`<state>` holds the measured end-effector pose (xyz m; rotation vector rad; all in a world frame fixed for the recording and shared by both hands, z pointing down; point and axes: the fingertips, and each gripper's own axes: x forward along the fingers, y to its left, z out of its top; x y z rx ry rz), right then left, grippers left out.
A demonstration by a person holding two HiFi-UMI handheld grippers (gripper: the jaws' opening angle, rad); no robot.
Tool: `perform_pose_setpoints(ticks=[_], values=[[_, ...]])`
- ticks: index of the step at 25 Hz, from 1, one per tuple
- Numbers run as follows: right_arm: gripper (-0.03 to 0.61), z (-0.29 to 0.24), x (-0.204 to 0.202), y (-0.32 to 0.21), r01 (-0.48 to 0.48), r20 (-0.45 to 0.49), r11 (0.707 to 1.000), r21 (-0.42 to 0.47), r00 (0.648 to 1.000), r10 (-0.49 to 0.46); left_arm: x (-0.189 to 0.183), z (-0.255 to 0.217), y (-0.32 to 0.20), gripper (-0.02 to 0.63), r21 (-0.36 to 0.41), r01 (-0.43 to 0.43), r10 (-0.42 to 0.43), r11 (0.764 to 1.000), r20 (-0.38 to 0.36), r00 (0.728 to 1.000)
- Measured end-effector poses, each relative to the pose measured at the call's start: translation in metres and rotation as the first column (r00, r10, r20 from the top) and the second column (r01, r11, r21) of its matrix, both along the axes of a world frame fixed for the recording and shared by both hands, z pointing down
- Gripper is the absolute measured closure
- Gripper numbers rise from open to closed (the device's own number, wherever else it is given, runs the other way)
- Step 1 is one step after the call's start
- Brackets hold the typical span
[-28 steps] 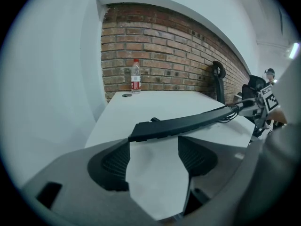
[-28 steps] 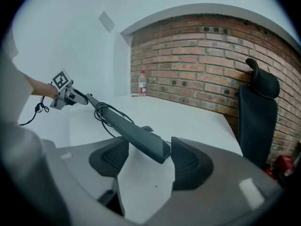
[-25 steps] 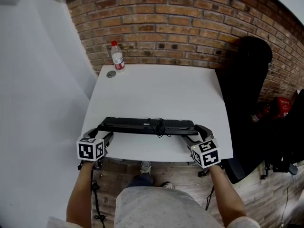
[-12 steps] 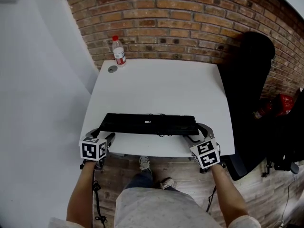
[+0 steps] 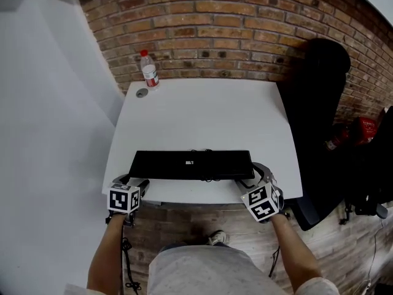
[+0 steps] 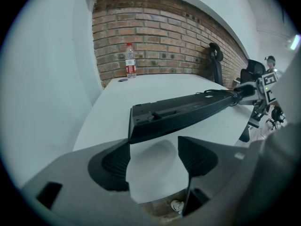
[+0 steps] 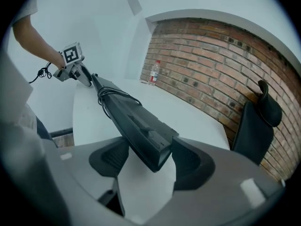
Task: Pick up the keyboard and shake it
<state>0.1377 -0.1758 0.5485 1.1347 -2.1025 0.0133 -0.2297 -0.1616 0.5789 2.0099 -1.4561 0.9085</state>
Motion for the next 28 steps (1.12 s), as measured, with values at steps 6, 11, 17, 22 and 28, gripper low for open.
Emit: perform_pose_setpoints(ticks=[6,11,17,22,28], values=[[0.287,0.009,-0.001,0.005,-0.019,-0.089,1.0,-0.01,0.996,0.018,-0.002,0.009,0.003,0.295,-0.031,-0.034,0.034,0.999,0.001,0.999],[0.283,0.018,0.0,0.014,-0.045,-0.15,0.998,-0.038,0.988,0.038,-0.002,0.009,0.006,0.295,-0.036,-0.058,0.058,0.998,-0.012,0.998],[0.285,0.02,0.0,0.019,-0.088,-0.166,0.996,-0.029,0.983,0.082,-0.002,0.007,0.007,0.293,-0.032,-0.082,0.082,0.996,0.006,0.997],[0.309,0.022,0.002,0.03,-0.115,-0.169,0.992,-0.044,0.98,0.106,0.0,0.006,0.016,0.293,-0.029,-0.085,0.085,0.996,0.002,0.996],[0.317,0.022,0.001,0.053,-0.161,-0.129,0.984,-0.072,0.98,0.151,0.007,0.0,0.027,0.298,0.003,-0.078,0.079,0.997,-0.057,0.995]])
